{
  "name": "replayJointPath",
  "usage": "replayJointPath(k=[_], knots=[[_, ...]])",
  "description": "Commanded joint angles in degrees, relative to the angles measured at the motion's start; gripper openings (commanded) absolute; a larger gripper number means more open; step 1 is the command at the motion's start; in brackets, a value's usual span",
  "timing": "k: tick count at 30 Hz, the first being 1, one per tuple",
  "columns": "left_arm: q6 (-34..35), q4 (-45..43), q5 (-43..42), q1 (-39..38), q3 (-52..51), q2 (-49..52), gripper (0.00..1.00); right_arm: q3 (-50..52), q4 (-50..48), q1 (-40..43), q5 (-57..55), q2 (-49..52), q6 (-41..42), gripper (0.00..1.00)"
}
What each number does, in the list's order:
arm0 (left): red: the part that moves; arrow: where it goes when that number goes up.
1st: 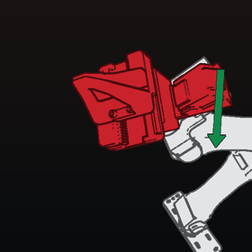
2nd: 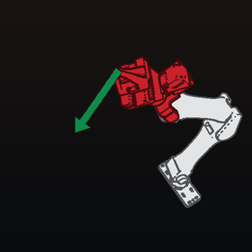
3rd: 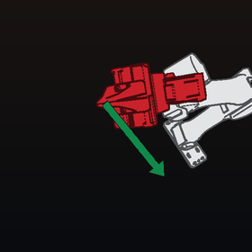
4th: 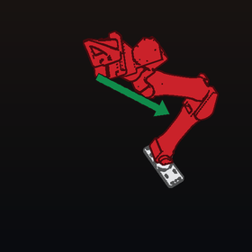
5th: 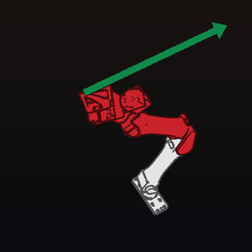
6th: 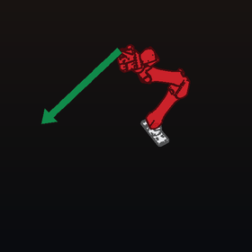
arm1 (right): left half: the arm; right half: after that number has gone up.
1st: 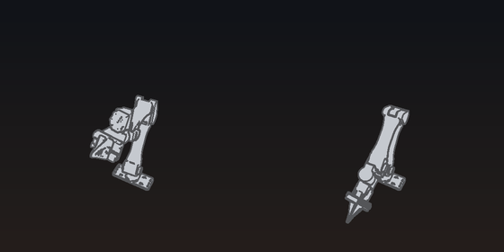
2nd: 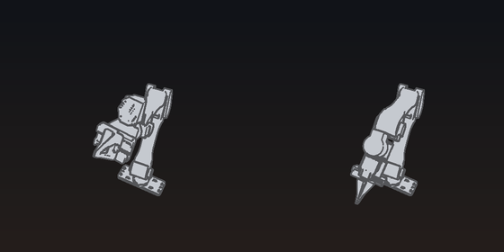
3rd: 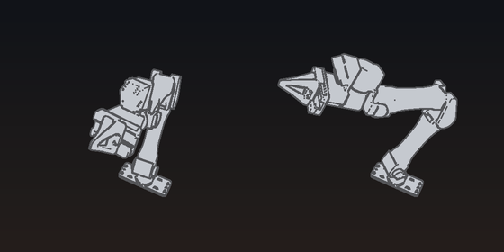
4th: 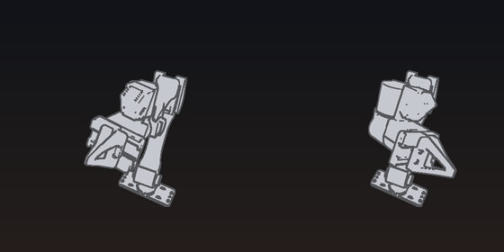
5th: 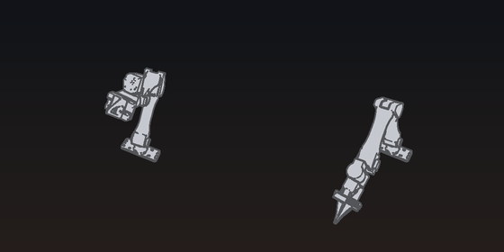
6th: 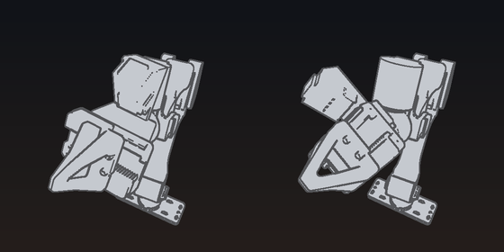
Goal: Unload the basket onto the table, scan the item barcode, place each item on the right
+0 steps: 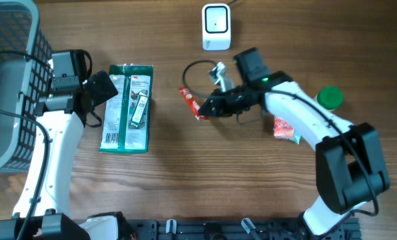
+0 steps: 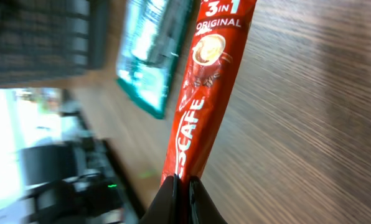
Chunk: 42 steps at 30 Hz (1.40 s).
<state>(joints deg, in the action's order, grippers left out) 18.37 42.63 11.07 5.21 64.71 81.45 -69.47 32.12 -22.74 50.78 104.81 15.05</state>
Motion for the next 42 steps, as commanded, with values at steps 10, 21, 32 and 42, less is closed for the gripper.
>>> replayJointPath(k=[10,21,32,42], knots=[[0.5,-0.2,-0.1,0.2,0.2,-0.3,1.0,4.3,-2.9,2.1,13.1,-1.0,-1.4,0.04],[0.5,-0.2,-0.1,0.2,0.2,-0.3,1.0,4.4,4.8,1.3,-26.1,-1.0,1.4,0.04],[0.5,-0.2,-0.1,0.2,0.2,-0.3,1.0,1.4,8.0,1.0,-40.4,-3.0,-0.1,0.04],[0.5,-0.2,-0.1,0.2,0.2,-0.3,1.0,0.7,14.0,-11.6,-74.7,-11.3,-1.4,0.04]])
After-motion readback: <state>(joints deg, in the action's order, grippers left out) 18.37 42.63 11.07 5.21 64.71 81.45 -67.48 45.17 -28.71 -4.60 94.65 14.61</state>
